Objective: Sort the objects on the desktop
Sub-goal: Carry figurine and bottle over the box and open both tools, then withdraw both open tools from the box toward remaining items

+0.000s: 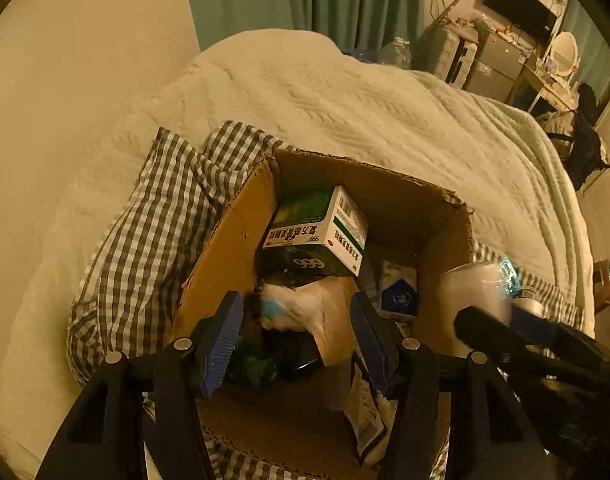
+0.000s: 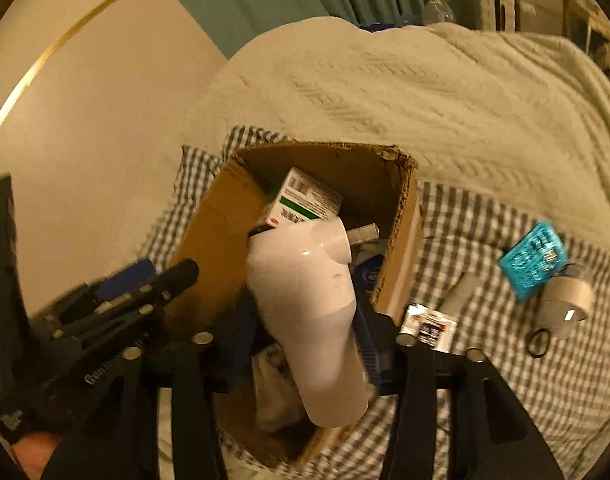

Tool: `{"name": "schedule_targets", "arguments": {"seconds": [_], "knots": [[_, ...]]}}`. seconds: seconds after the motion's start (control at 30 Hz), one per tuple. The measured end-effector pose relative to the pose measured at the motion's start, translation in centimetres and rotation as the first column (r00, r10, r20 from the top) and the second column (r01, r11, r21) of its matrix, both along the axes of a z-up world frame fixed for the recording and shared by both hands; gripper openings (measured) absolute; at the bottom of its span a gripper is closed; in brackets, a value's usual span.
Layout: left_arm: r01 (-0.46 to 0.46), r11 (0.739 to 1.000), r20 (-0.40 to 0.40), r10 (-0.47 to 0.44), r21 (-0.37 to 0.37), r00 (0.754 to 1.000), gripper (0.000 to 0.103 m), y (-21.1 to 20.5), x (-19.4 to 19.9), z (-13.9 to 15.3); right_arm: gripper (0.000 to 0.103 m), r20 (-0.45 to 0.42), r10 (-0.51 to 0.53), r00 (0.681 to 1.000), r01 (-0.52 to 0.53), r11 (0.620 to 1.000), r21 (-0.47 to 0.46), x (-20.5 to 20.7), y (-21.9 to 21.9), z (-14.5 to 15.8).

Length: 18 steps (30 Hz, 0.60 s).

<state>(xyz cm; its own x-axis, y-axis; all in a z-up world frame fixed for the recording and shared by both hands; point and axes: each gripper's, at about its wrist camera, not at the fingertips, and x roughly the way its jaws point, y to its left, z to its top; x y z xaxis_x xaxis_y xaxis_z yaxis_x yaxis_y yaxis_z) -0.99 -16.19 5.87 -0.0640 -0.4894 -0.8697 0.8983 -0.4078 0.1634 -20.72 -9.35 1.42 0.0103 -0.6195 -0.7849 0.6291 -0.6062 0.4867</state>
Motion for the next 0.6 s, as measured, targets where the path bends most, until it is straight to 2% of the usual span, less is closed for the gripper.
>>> {"name": "schedule_targets", "arguments": {"seconds": [0.03,0.23,0.37,0.6], "knots": [[-0.003,1.000,0.009,0.003,-0.004,1.000,0.063,-0.1,-0.2,-0.1,0.068,0.005,-0.014,1.000,0.014,1.000,-0.011,-0.2,0.1,0.1],[0.013,1.000,0.018,-0.012,-0.027,1.000,0.071,0.8,-2.2,0.3,0.068,-0.039,-0.070,0.997,0.068,0.997,-0.036,-1.9,1.6,1.5],[0.049,0.998,0.009,-0.049,-0.031,0.999,0.074,2.5,-4.4,0.5,0.068,-0.072,-0.102,0.992,0.102,0.995,0.001,-3.4,3.8,1.7],[0.148,0.989,-0.013,-0.148,-0.028,0.989,0.080,7.5,-9.7,0.6,0.068,-0.152,-0.192,0.970,0.207,0.974,0.090,-6.3,11.0,1.9]]}}
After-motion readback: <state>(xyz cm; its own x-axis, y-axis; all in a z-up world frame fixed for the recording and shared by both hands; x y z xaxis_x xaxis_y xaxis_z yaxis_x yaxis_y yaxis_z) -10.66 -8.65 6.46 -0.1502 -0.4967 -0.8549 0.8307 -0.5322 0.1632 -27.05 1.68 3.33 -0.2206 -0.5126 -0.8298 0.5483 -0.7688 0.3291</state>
